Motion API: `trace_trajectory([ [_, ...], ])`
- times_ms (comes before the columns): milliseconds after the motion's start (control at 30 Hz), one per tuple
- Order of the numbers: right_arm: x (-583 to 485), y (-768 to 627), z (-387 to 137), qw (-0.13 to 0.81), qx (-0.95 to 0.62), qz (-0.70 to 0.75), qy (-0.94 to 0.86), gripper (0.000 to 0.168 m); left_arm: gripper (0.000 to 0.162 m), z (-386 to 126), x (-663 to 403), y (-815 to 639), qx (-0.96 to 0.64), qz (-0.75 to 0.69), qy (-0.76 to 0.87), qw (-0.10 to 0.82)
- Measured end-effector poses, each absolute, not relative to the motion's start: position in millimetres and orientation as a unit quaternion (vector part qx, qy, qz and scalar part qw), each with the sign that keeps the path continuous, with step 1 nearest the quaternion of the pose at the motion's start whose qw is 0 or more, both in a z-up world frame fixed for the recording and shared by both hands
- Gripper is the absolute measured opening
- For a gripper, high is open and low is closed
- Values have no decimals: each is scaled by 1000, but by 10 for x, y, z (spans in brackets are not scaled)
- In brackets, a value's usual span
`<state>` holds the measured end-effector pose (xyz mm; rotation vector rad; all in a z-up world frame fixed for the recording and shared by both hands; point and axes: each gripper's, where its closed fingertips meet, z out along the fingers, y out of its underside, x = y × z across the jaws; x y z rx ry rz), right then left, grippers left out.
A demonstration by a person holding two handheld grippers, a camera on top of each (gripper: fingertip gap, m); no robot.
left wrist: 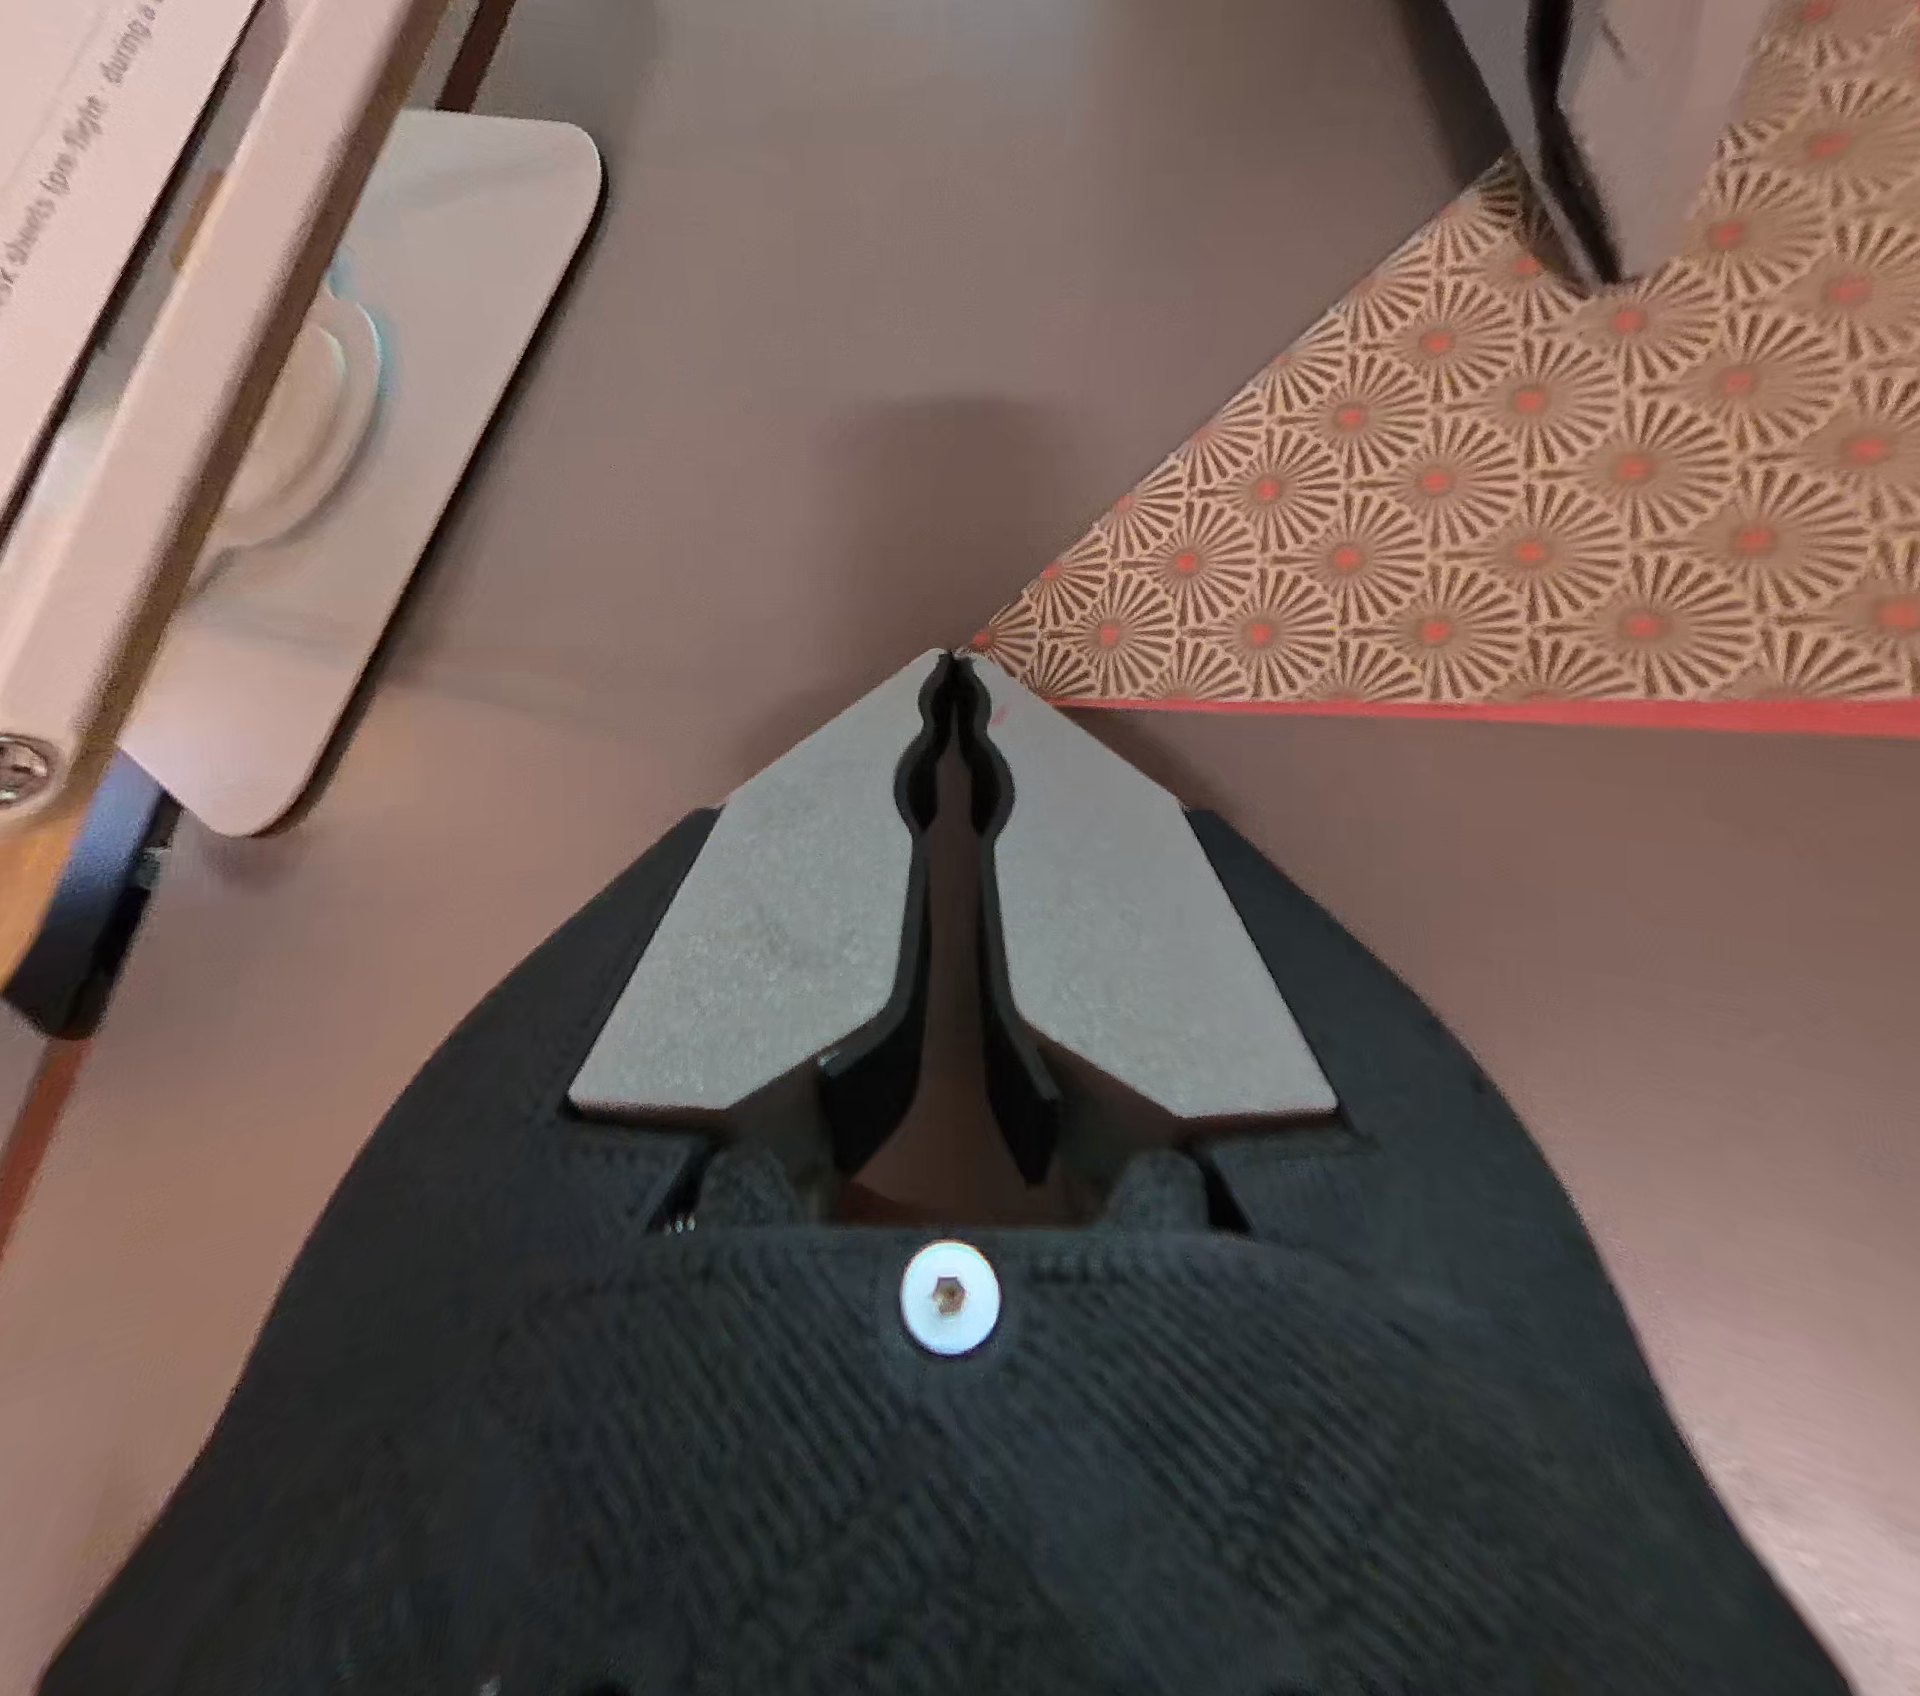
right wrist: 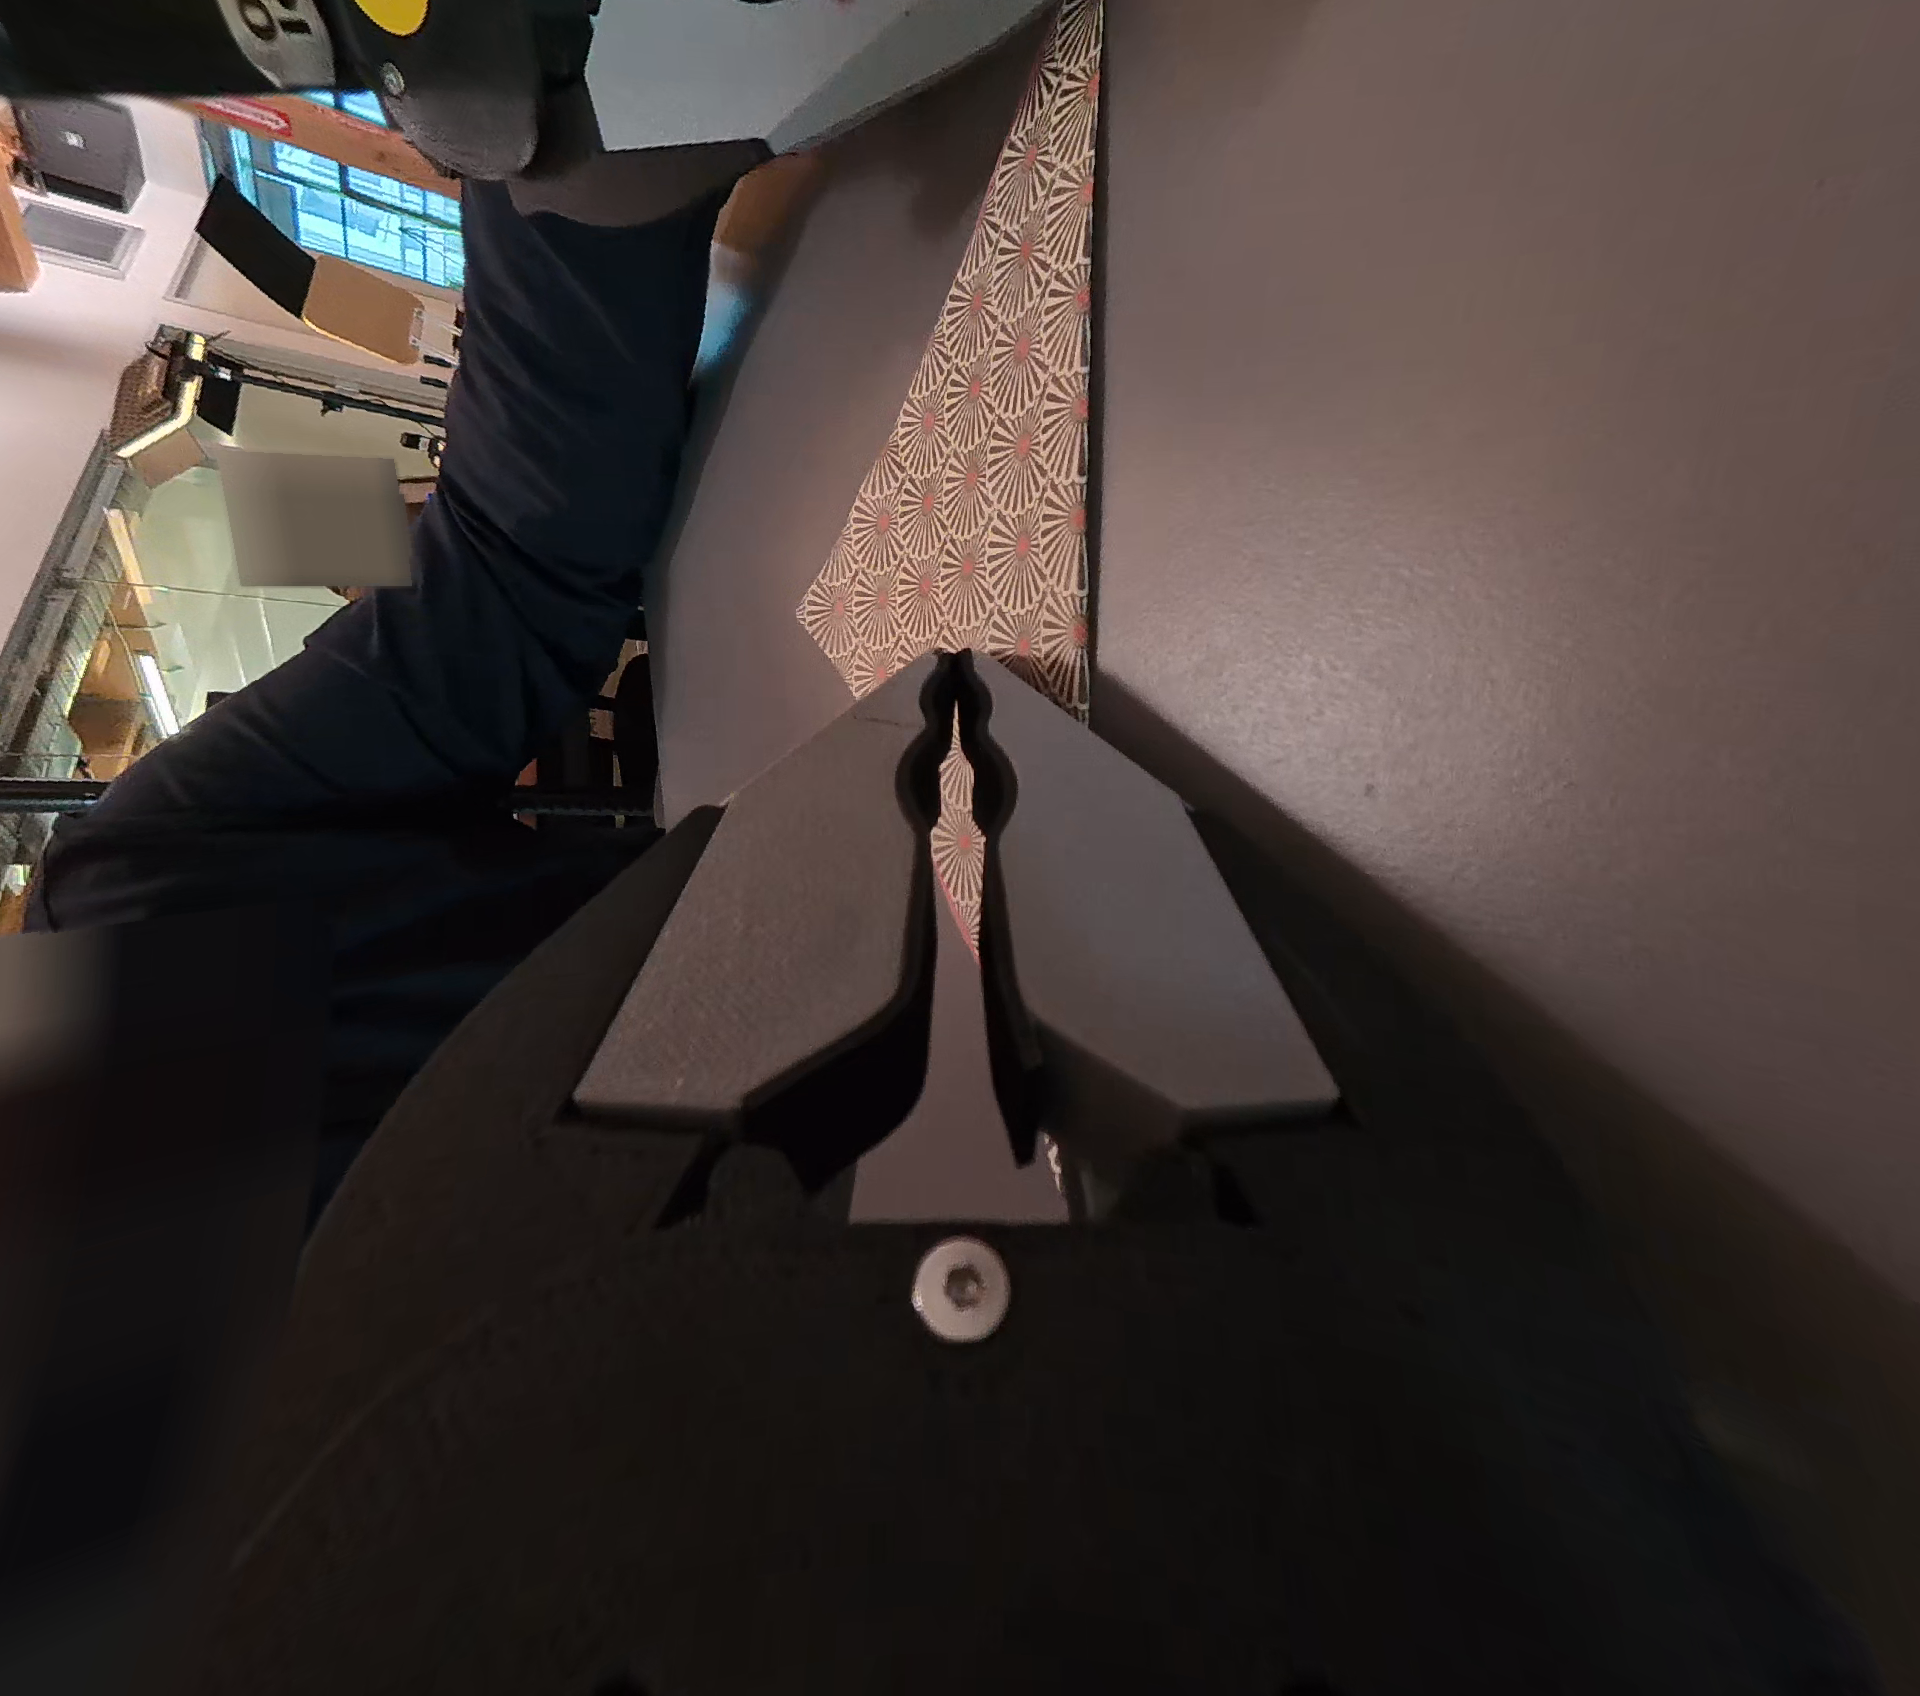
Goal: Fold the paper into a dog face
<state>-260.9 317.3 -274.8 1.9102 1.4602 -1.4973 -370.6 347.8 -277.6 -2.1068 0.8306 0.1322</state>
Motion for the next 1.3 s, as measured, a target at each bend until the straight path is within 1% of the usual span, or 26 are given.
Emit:
trace_trajectory([
  [100,-2610,3172,-2748,155,666,-523,509,0,0,-2770,-3710,3472,-814,113,368,435],
  [433,-2612,3172,-2745,157,667,-525,505,0,0,-2733,-3738,3484,-753,264,403,449],
  [700,-2611,3172,-2748,150,667,-522,510,0,0,-2686,-3968,3502,-764,321,347,439],
  [767,-2610,3171,-2749,148,667,-521,512,0,0,-2501,-4070,3520,-764,323,290,478],
  [867,-2609,3170,-2748,148,666,-521,512,0,0,-2115,-4077,3518,-752,287,207,556],
  [933,-2609,3170,-2749,148,666,-521,513,0,0,-2027,-3861,3512,-753,229,206,582],
  [967,-2609,3169,-2749,148,666,-521,514,0,0,-2070,-3724,3509,-760,202,219,577],
  [1133,-2608,3169,-2750,146,665,-520,515,0,0,-2438,-3322,3524,-786,186,285,516],
  [1300,-2607,3168,-2751,146,665,-519,516,0,0,-2508,-3352,3587,-784,246,289,491],
])
